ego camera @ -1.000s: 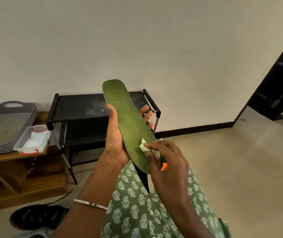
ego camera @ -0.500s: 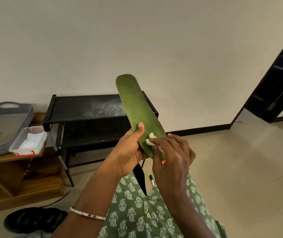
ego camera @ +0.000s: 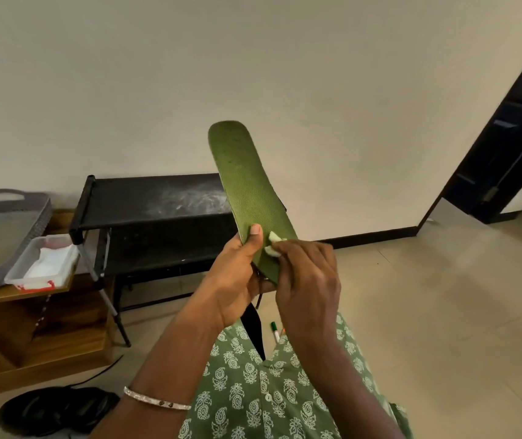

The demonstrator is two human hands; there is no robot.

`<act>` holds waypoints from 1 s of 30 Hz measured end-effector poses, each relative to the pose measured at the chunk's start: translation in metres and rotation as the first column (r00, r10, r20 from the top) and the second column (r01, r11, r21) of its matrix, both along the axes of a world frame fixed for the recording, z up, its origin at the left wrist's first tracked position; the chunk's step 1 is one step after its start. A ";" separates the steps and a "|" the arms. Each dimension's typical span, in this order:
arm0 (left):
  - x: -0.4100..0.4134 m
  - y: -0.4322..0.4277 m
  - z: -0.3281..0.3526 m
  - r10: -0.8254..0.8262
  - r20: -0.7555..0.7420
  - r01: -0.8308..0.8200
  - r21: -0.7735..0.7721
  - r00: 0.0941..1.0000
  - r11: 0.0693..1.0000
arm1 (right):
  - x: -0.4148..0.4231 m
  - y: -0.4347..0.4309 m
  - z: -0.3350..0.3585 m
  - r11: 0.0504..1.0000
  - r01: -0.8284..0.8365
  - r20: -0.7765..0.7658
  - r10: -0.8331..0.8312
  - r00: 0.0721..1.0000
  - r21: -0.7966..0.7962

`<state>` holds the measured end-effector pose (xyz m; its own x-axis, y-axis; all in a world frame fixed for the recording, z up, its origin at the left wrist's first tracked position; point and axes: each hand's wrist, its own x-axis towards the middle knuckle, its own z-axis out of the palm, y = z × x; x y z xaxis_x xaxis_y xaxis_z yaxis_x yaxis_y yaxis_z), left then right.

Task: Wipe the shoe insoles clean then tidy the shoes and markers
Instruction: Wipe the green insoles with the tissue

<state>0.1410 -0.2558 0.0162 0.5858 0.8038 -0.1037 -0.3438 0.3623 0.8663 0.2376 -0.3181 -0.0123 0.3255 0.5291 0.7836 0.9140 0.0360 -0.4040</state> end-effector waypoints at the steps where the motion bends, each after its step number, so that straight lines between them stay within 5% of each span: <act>1: -0.001 0.000 -0.001 0.004 -0.002 -0.004 0.002 1.000 1.000 | -0.005 -0.005 -0.003 1.000 -0.016 0.007 0.016 1.000 -0.013; 10: 0.004 -0.004 0.002 -0.006 -0.014 0.007 0.051 1.000 0.999 | 0.029 0.003 0.012 0.999 0.006 -0.042 -0.008 0.999 -0.041; 20: -0.004 0.001 0.001 0.052 0.019 -0.053 0.069 0.998 0.996 | 0.018 -0.033 0.014 0.967 -0.190 -0.017 0.190 0.982 -0.168; 30: 0.005 -0.005 -0.002 0.053 -0.014 -0.051 0.122 0.998 0.991 | 0.030 -0.002 0.026 0.984 -0.064 -0.110 0.045 0.993 -0.168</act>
<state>0.1464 -0.2613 0.0146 0.5418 0.8404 -0.0127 -0.3443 0.2357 0.9088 0.2677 -0.3203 0.0140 0.3682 0.6716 0.6429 0.8648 0.0066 -0.5021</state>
